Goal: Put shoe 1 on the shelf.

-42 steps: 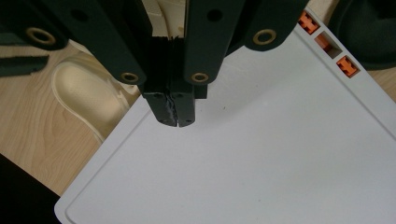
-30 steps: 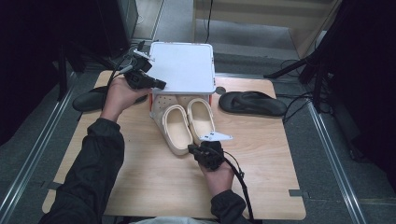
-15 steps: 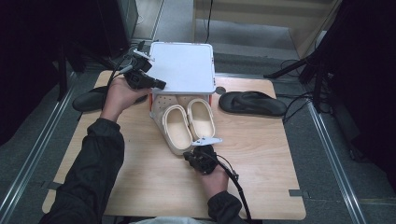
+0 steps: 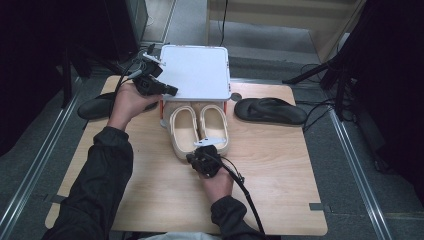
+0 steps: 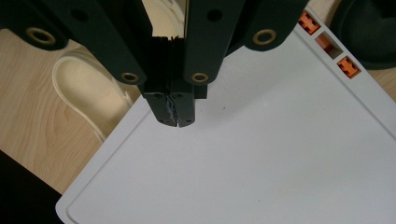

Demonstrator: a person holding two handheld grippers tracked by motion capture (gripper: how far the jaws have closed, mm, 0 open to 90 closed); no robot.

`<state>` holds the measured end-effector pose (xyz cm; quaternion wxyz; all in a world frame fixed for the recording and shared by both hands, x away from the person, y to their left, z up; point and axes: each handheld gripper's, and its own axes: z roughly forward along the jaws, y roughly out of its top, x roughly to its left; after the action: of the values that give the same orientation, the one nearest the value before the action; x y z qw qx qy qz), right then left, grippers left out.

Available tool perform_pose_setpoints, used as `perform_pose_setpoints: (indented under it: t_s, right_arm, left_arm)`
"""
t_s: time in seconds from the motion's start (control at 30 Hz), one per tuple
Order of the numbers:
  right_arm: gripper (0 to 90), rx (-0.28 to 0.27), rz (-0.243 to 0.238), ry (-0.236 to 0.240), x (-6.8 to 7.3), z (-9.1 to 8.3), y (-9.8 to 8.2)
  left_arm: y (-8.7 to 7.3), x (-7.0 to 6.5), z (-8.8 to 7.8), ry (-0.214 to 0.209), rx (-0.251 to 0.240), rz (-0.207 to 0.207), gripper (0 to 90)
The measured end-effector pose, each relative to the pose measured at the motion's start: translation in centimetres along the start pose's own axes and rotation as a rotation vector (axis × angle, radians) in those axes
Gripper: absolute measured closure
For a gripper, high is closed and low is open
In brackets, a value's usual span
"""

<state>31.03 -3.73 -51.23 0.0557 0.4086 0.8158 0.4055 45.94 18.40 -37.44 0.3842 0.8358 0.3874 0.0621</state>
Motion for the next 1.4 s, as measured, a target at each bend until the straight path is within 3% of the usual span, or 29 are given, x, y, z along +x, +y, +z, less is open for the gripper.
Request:
perform_pose_setpoints:
  t_s: [0.2,0.53,0.77,0.97,1.4]
  right_arm:
    - [90.0,-0.022,0.026,-0.005,-0.5,1.1,1.8]
    - [90.0,-0.001,0.054,-0.044,-0.8,3.3,4.2]
    - [90.0,-0.015,0.056,-0.076,-0.9,4.7,5.3]
    - [90.0,-0.008,0.037,-0.146,-1.2,5.6,6.5]
    - [90.0,-0.033,0.061,-0.172,-1.7,6.9,7.7]
  left_arm:
    - [0.0,0.0,0.0,0.003,-0.001,-0.001,90.0]
    - [0.0,0.0,0.0,0.004,0.001,-0.005,90.0]
    - [0.0,0.0,0.0,0.001,-0.003,-0.010,90.0]
    - [-0.1,0.1,0.0,0.000,-0.007,-0.016,90.0]
    - [0.0,-0.1,0.0,0.005,-0.002,-0.011,90.0]
